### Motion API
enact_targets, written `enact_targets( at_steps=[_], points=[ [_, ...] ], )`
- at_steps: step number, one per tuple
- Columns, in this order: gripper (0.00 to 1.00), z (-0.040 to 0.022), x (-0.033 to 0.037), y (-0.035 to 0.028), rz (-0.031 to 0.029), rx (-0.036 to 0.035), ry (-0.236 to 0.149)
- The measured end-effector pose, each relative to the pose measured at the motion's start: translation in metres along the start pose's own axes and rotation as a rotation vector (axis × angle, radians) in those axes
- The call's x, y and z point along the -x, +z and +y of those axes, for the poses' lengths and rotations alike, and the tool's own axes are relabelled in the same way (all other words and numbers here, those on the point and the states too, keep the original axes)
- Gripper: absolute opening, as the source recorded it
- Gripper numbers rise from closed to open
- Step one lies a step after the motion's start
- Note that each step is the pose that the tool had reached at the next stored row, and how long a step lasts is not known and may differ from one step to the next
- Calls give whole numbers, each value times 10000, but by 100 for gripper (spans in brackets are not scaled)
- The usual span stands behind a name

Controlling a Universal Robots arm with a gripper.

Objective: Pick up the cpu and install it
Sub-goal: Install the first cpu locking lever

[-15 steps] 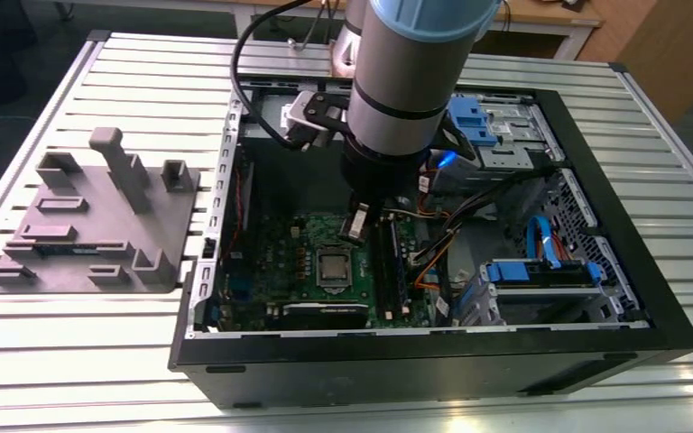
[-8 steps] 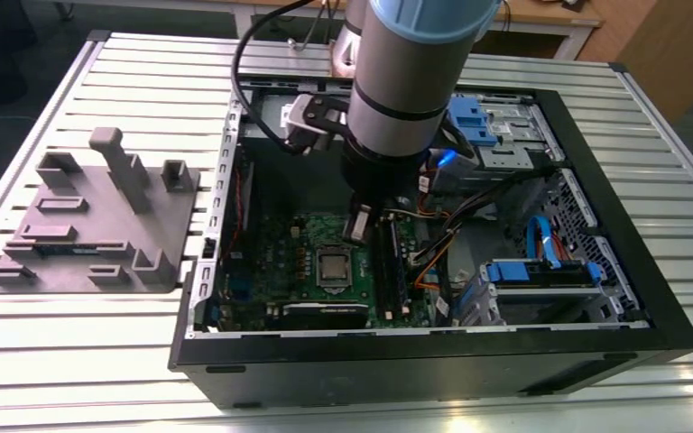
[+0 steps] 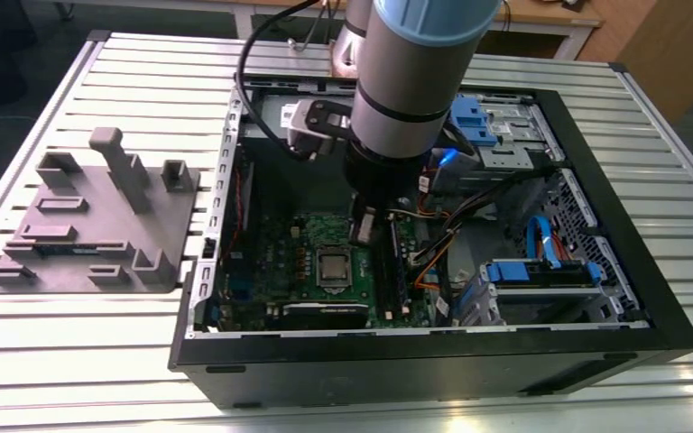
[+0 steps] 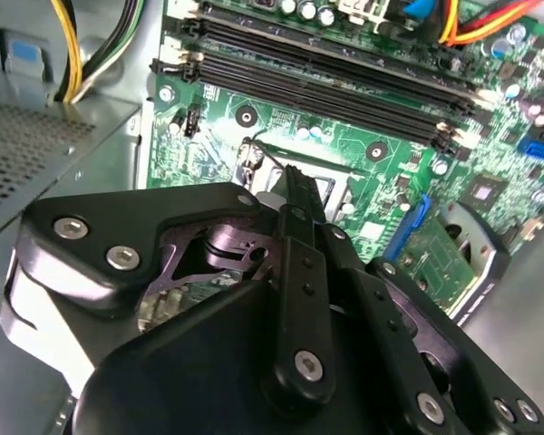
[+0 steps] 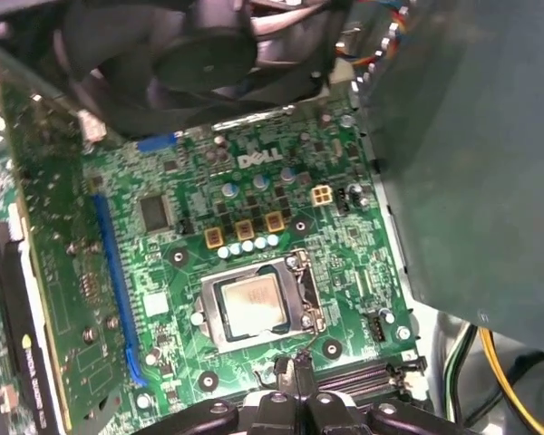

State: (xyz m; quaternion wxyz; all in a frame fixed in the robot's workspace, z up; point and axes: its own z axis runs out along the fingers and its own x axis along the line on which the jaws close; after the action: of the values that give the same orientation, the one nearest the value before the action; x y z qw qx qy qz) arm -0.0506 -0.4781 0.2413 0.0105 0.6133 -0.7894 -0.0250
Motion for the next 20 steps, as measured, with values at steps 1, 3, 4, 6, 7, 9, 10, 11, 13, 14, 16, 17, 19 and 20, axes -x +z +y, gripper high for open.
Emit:
enact_targets(
  at_steps=[1,3,4,6,7,9,10,11,13,14,16,17,19,20],
  points=[
    [10,0,0,1,6,-1,-152],
    [10,-1,0,4,14,-12,-479],
    [10,-1,0,4,19,-17,-635],
    [10,-1,0,6,27,-29,-940],
    [10,-1,0,6,29,-34,-1087],
    [10,-3,1,7,34,-36,-1290],
    [10,-3,1,7,35,-36,-1309],
    [10,-3,1,7,36,-36,-1316],
    [10,-4,1,7,37,-35,-1345],
    [10,-4,1,7,40,-35,-1378],
    [10,-4,2,11,47,-32,-1551],
    [10,-5,1,13,53,-30,-1677],
    [10,-5,1,21,64,-27,-1898],
    [10,-5,1,29,66,-26,-1928]
  ],
)
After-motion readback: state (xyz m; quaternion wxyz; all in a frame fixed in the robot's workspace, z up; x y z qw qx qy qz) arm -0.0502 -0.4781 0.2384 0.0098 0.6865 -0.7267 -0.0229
